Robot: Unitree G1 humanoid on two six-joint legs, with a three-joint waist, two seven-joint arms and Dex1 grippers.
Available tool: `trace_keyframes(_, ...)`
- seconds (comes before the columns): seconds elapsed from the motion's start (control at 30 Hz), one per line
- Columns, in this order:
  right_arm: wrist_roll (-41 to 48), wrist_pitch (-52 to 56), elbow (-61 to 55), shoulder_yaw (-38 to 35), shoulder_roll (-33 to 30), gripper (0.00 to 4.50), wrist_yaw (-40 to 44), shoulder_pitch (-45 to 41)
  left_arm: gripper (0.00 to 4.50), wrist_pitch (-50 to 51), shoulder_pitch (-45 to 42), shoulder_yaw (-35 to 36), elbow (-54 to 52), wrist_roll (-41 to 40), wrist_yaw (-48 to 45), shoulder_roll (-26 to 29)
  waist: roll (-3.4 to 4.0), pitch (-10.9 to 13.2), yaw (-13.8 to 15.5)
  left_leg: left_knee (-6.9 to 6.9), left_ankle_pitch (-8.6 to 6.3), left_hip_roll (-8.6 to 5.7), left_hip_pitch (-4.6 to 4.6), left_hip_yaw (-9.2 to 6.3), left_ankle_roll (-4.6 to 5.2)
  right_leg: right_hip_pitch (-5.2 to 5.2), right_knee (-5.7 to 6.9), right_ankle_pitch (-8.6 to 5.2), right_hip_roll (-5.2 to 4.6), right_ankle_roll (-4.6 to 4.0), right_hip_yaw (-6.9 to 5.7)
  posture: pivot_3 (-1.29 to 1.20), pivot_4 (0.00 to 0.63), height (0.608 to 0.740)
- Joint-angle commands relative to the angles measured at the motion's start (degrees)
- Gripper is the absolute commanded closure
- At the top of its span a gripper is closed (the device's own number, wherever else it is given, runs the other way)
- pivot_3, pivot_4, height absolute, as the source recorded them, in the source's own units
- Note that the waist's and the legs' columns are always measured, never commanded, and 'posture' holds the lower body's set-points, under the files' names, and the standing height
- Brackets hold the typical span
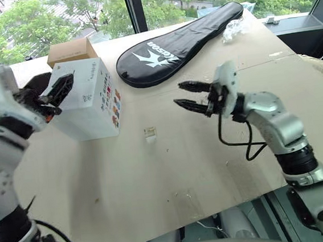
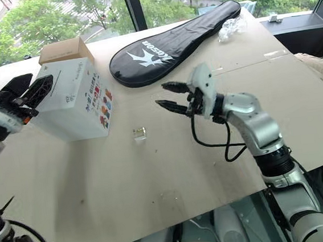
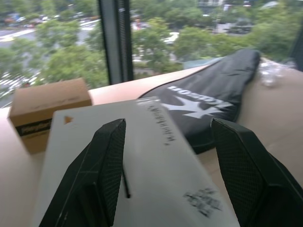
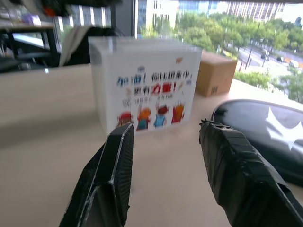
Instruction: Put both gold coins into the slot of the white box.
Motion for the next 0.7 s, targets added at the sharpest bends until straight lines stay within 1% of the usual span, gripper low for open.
trace_keyframes(0.03,-5.0,-3.01,5.43,5.23,2.53,2.15,0.88,-2.05,1.59,2.83,12.14,8.38,-6.2,-6.91,-13.51,4.14,0.01,0.01,-0.5,-0.03,0.0,0.0,0.0,0.03,0.0,-0.02,-0.02,0.0,-0.01,0.0,0.02,0.0,0.15,0.74)
trace_keyframes(0.1,-6.93,-4.67,11.15,7.1,4.79,2.15,1.31,-3.42,1.59,3.56,18.87,12.16,-7.91,-8.44,-17.37,4.83,-0.01,0.02,-0.54,-0.04,0.0,0.0,0.0,0.01,0.0,-0.03,-0.01,0.0,0.01,-0.01,0.0,0.0,0.15,0.74)
trace_keyframes(0.17,-8.53,-6.2,17.17,8.08,7.46,2.15,1.17,-5.11,1.59,3.45,25.54,15.45,-9.08,-7.54,-20.61,4.94,0.0,0.03,-0.55,-0.01,0.0,0.03,0.0,0.0,0.0,-0.02,0.04,0.0,0.03,-0.02,-0.01,0.0,0.15,0.74)
trace_keyframes(0.27,-10.27,-8.74,22.6,8.84,10.14,2.15,2.05,-6.75,1.59,2.2,32.76,17.79,-10.05,-5.48,-23.11,4.29,0.02,0.04,-0.29,0.01,0.0,0.05,0.02,0.01,0.0,-0.01,0.06,0.02,0.06,-0.06,-0.01,0.0,0.15,0.74)
trace_keyframes(0.37,-11.77,-11.57,26.49,9.59,12.55,2.15,3.09,-7.62,1.59,0.44,38.36,18.0,-10.8,-3.3,-24.81,3.26,0.02,0.04,-0.2,0.01,0.0,0.05,0.02,-0.01,0.0,0.02,0.03,0.03,0.05,-0.06,-0.02,0.0,0.15,0.74)
trace_keyframes(0.47,-12.59,-12.74,29.09,9.59,14.73,2.15,3.34,-8.15,1.59,-1.15,40.49,16.8,-10.9,-1.74,-24.01,2.3,0.01,0.03,-0.23,-0.01,0.0,0.05,0.01,-0.03,-0.01,0.01,0.01,0.03,0.05,-0.07,-0.01,0.0,0.15,0.74)
trace_keyframes(0.67,-14.76,-14.86,33.33,9.13,17.36,2.15,2.35,-8.96,1.59,-2.43,40.3,15.35,-10.85,-1.84,-22.87,1.91,0.01,0.04,-0.33,-0.01,0.0,0.06,0.02,-0.01,-0.01,0.01,0.02,0.03,0.06,-0.07,-0.01,0.0,0.15,0.74)
trace_keyframes(0.7,-15.08,-15.3,33.98,9.0,17.81,2.4,1.82,-9.09,1.57,-2.46,40.19,15.14,-10.76,-1.77,-22.66,2.02,0.01,0.03,-0.36,-0.01,0.0,0.06,0.02,-0.01,-0.01,0.01,0.02,0.03,0.06,-0.07,-0.01,0.0,0.15,0.74)
